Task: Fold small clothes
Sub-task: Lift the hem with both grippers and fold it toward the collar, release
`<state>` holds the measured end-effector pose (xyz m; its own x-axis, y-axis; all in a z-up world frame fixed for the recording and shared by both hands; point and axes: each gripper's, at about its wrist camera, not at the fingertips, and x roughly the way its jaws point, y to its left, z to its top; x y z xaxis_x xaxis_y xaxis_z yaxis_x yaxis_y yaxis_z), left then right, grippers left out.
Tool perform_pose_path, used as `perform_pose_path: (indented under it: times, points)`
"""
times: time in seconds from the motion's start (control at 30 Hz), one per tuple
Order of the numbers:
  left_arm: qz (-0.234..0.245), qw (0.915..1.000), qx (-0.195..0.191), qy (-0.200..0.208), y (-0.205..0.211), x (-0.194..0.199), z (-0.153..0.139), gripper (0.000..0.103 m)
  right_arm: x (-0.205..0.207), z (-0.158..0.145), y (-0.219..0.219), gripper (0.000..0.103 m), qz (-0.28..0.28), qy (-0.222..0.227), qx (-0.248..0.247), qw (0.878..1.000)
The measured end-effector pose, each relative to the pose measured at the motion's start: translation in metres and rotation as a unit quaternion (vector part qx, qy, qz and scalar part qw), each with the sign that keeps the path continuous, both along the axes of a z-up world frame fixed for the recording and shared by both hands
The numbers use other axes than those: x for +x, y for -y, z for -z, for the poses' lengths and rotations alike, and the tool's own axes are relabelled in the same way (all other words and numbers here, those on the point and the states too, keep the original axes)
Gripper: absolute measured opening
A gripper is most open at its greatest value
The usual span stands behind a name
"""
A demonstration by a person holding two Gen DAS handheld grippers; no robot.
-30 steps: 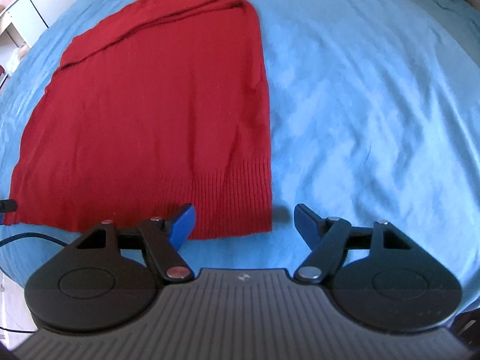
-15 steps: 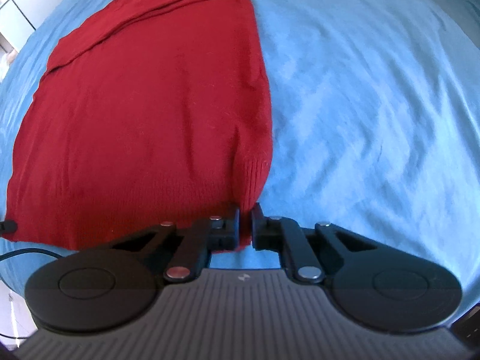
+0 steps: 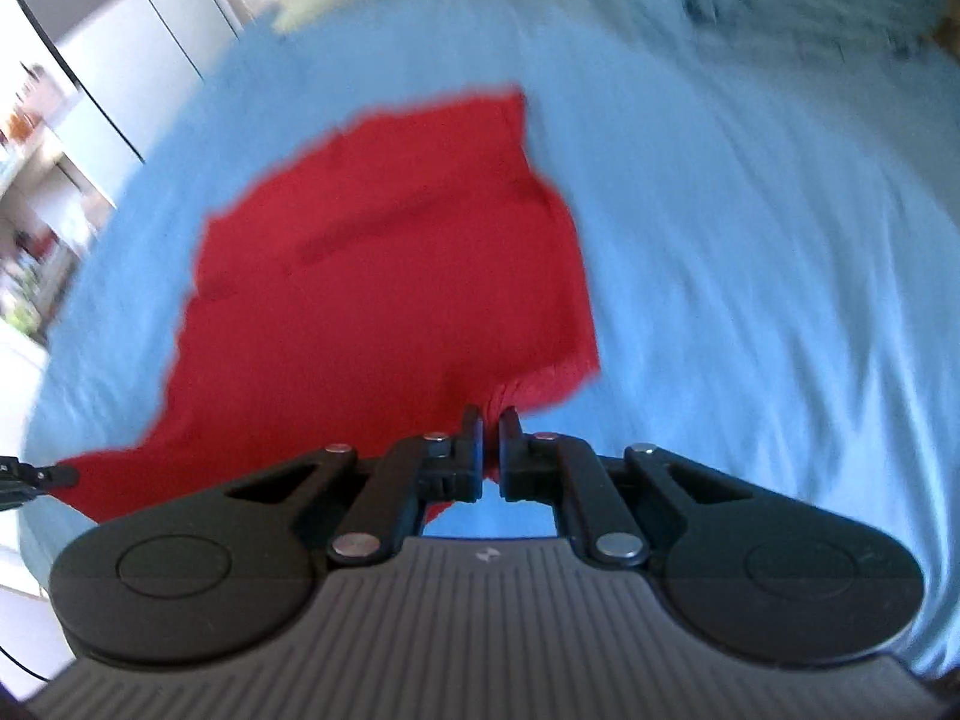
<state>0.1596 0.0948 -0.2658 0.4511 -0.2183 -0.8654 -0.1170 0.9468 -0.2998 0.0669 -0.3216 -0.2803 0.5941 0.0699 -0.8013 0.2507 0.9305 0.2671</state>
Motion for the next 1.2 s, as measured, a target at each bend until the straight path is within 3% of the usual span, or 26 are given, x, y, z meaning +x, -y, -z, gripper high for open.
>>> perform_pose_path:
  times: [0.2,0.4,0.5,0.7,0.8,0.97,1.0,1.03,1.07,1.1,1.13,1.2]
  points:
    - [0.003,0.9963,-0.012,0.085,0.005,0.089,-0.051,0.005,0.078,-0.059,0.017,0.02,0.019,0.076,0.019,0.997]
    - [-0.017,0.9895,-0.019,0.142,0.017,0.201,-0.036,0.004,0.193,-0.066,0.035,0.02,0.045,0.091,0.02,0.995]
    - [-0.023,0.9886,0.002,0.149,0.032,0.254,-0.004,0.004,0.257,-0.045,0.038,0.02,0.038,0.097,0.001,0.995]
    - [-0.037,0.9892,0.043,0.135,0.054,0.326,0.073,0.004,0.358,0.048,0.058,0.02,0.058,0.076,0.0,0.995]
    - [-0.052,0.9896,0.05,0.124,0.056,0.34,0.092,0.004,0.383,0.084,0.069,0.02,0.06,0.063,0.005,0.996]
    - [-0.059,0.9892,0.071,0.114,0.063,0.354,0.105,0.007,0.401,0.107,0.077,0.021,0.028,0.064,-0.006,0.998]
    - [-0.06,0.9892,0.071,0.113,0.064,0.356,0.105,0.013,0.402,0.11,0.076,0.023,0.019,0.064,-0.011,0.998]
    - [-0.062,0.9887,0.074,0.115,0.065,0.355,0.102,0.023,0.404,0.111,0.075,0.033,0.011,0.066,-0.024,0.997]
    - [-0.066,0.9865,0.081,0.126,0.066,0.35,0.097,0.051,0.402,0.11,0.072,0.063,0.004,0.069,-0.043,0.997]
    - [-0.071,0.9835,0.088,0.141,0.069,0.345,0.09,0.072,0.4,0.108,0.067,0.08,0.002,0.072,-0.067,0.995]
    - [-0.071,0.9797,0.098,0.16,0.072,0.338,0.084,0.076,0.395,0.105,0.064,0.097,-0.001,0.081,-0.089,0.993]
    - [-0.041,0.9757,0.109,0.185,0.078,0.322,0.073,0.085,0.377,0.094,0.051,0.099,-0.031,0.123,-0.117,0.985]
